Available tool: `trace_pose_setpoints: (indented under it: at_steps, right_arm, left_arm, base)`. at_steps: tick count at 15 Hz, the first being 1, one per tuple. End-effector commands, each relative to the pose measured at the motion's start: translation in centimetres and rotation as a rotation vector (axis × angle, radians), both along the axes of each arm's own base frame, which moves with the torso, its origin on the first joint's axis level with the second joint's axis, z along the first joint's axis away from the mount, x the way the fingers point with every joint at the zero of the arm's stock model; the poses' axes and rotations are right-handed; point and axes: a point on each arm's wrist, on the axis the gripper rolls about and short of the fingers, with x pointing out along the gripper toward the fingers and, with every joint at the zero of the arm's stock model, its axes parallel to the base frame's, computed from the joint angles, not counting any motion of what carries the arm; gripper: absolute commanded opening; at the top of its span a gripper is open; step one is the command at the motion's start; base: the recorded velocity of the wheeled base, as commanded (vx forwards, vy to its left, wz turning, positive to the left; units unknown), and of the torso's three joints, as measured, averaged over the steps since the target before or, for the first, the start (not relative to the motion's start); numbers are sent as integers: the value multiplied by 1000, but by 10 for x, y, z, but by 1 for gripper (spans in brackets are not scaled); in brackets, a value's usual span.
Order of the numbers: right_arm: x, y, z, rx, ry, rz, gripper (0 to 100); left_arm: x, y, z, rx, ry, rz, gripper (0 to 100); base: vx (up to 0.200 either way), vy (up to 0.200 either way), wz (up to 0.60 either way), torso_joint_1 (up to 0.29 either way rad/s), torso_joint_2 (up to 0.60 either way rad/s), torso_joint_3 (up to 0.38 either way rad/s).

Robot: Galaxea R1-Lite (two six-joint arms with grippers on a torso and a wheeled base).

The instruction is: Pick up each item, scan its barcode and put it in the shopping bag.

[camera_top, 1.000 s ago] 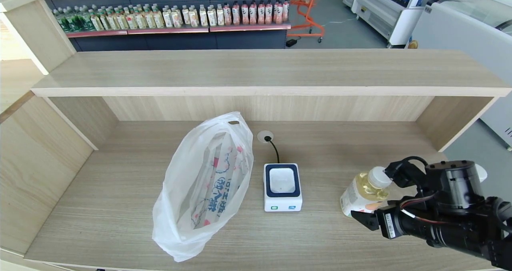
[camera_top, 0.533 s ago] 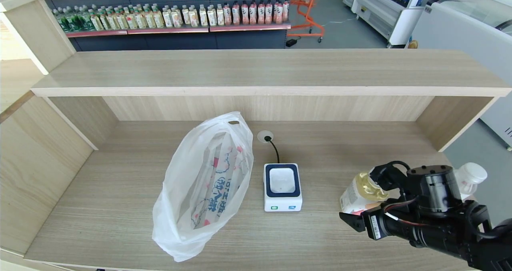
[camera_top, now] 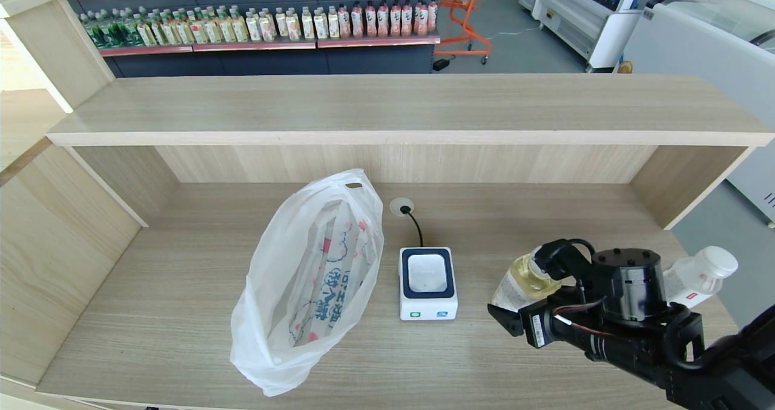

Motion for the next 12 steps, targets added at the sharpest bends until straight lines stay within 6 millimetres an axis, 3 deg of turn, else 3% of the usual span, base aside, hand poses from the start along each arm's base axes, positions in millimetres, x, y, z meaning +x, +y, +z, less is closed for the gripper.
trace_pose_setpoints:
  at_steps: [1, 9, 10, 12]
  right_arm:
    - [6, 2, -4, -17, -19, -9, 100]
    - [16, 7, -4, 19, -116, -4, 100]
    - [17, 6, -3, 25, -128, -7, 0]
    - [21, 9, 1, 30, -151, -6, 0]
  left_arm:
    - [0, 0, 0, 0, 0, 1, 100]
    - [0, 0, 0, 0, 0, 1, 100]
    - [0, 0, 0, 0, 0, 1, 100]
    - [0, 0, 0, 0, 0, 1, 100]
  base:
    - [0, 0, 0, 0, 0, 0]
    - [0, 0, 0, 0, 0, 0]
    - [0, 0, 0, 0, 0, 0]
    - [0, 0, 0, 0, 0, 0]
